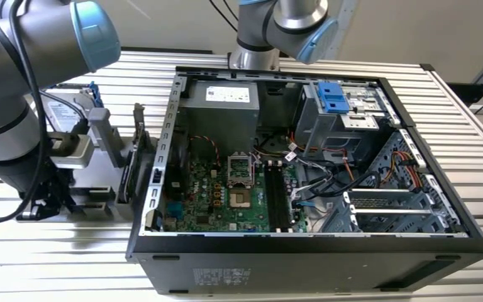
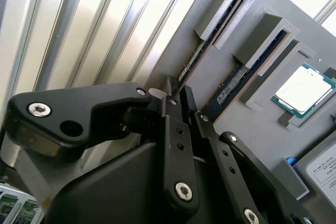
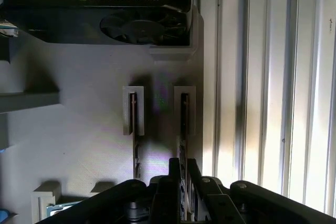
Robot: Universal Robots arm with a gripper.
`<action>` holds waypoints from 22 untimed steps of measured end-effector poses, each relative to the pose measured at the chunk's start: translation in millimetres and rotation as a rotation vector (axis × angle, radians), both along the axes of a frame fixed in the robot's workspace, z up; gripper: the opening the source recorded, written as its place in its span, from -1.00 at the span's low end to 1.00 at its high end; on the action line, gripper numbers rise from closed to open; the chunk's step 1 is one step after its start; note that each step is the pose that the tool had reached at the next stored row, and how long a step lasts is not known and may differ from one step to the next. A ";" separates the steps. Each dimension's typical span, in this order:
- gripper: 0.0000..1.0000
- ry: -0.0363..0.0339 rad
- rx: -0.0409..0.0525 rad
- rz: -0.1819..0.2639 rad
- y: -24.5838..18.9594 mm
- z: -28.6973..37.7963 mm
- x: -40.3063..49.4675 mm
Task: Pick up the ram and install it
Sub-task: 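Pick up the ram and move it above insertion slot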
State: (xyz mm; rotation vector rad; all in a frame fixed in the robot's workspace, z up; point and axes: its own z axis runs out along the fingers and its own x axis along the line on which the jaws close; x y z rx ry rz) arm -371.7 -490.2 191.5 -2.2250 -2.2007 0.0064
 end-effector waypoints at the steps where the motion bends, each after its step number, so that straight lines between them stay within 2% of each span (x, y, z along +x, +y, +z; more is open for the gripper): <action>1: 1.00 0.0000 0.0000 0.000 0.0 0.0 0.0; 3: 1.00 0.0000 0.0000 0.000 0.0 0.0 0.0; 4: -1.00 0.0000 0.0000 0.000 0.0 0.0 0.0; 18: -1.00 -0.0001 0.0001 0.000 0.0 -0.1 0.0; 22: -1.00 -0.0001 0.0001 0.000 0.0 2.0 0.0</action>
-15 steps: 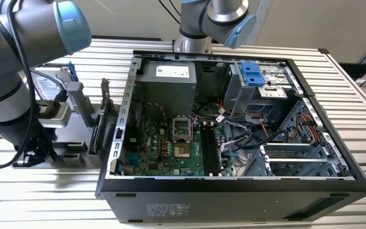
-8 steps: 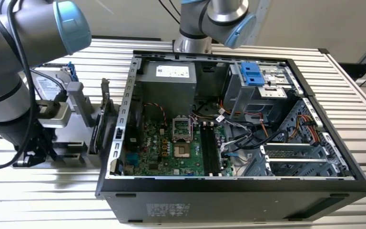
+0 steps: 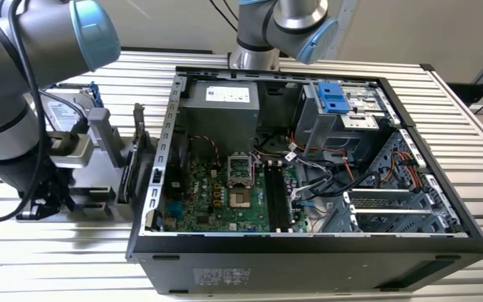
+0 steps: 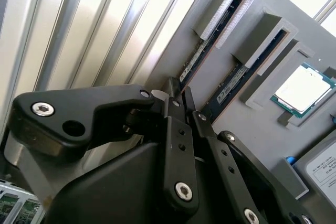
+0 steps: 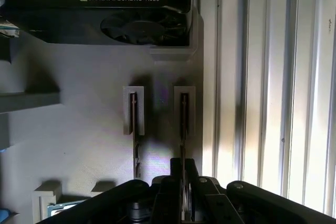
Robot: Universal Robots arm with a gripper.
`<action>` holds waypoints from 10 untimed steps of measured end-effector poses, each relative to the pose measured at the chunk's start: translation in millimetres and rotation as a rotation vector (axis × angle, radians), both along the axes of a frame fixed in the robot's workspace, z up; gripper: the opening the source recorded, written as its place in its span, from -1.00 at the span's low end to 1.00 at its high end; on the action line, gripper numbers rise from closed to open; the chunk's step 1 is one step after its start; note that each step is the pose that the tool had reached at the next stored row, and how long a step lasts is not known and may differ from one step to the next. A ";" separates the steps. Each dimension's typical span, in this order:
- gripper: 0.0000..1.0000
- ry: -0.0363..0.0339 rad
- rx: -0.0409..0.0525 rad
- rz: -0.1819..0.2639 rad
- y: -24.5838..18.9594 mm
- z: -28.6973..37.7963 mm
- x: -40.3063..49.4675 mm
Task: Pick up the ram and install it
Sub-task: 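Pick up the ram and move it above insertion slot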
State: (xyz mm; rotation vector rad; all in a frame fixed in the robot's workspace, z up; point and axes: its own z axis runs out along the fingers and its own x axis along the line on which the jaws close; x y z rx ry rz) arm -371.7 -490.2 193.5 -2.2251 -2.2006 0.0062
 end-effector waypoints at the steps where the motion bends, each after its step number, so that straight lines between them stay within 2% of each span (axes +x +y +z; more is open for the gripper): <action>1: -1.00 0.0001 -0.0001 0.000 0.0 1.1 0.0; 10: -1.00 0.0001 0.0000 0.000 0.0 11.3 0.0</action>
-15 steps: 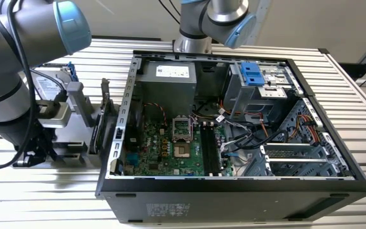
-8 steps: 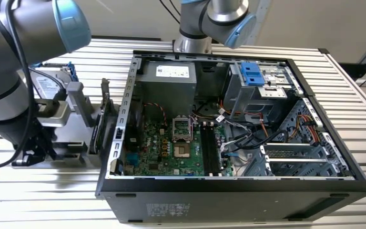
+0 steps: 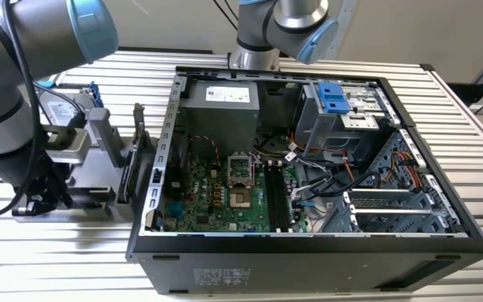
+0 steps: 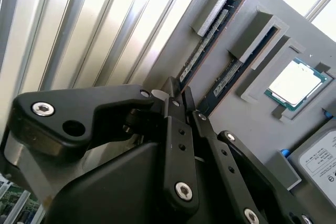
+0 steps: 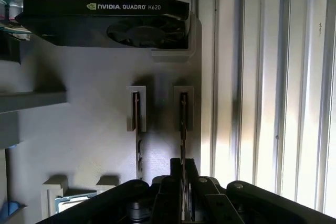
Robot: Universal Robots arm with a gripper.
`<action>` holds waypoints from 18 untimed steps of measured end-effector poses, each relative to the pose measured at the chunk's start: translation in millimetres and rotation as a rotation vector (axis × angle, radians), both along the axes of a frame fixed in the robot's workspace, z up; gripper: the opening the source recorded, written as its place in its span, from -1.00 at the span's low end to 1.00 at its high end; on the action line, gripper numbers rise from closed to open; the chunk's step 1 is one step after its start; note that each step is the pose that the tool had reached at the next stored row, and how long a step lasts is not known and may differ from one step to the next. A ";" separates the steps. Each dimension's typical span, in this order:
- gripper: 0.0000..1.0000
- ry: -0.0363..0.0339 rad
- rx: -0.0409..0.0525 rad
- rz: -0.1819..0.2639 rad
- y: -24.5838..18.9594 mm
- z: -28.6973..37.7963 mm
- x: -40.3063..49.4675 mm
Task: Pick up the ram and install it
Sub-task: 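Pick up the ram and move it above insertion slot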
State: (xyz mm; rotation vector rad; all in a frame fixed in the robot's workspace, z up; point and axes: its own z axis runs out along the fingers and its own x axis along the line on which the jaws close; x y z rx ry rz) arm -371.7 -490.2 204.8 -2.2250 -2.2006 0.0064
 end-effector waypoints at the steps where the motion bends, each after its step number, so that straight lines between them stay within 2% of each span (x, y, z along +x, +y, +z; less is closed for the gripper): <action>1: -1.00 -0.0001 0.0000 0.000 0.0 0.9 0.0; 18: -1.00 0.0000 -0.0001 0.000 0.0 15.2 0.0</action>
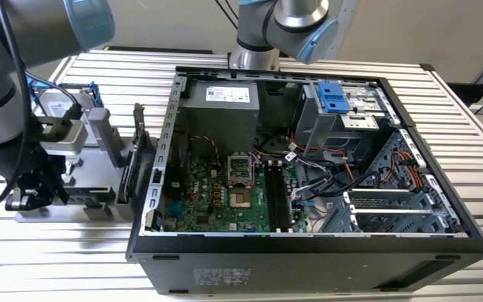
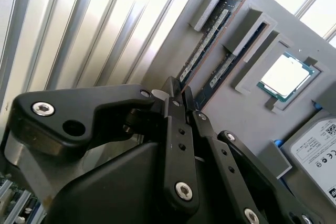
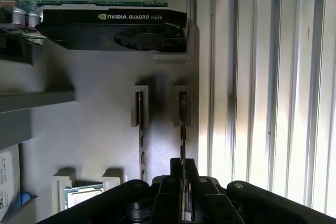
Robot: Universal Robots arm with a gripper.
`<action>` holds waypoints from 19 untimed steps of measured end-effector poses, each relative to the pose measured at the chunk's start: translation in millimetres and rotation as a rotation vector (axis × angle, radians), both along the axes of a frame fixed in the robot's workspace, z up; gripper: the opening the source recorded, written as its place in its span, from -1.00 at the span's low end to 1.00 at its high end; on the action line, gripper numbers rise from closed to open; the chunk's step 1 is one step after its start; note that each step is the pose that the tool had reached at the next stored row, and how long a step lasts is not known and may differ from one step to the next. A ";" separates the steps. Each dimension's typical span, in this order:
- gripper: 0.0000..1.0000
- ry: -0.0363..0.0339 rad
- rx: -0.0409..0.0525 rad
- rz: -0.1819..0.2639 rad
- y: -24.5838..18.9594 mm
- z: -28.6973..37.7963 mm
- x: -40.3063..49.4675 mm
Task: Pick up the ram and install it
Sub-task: 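Pick up the ram and move it above insertion slot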
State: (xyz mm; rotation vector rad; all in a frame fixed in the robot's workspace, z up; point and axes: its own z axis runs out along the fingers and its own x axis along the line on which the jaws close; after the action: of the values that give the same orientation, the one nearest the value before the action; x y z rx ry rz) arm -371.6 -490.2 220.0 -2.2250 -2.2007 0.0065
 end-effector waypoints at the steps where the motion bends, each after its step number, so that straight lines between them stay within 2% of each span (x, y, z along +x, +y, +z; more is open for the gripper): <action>1: -1.00 0.0000 0.0000 0.000 0.0 0.8 0.0; 19: -1.00 0.0000 0.0000 0.000 0.0 14.0 0.0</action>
State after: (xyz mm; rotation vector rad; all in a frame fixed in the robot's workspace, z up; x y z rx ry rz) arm -371.7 -490.2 234.0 -2.2250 -2.2007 0.0064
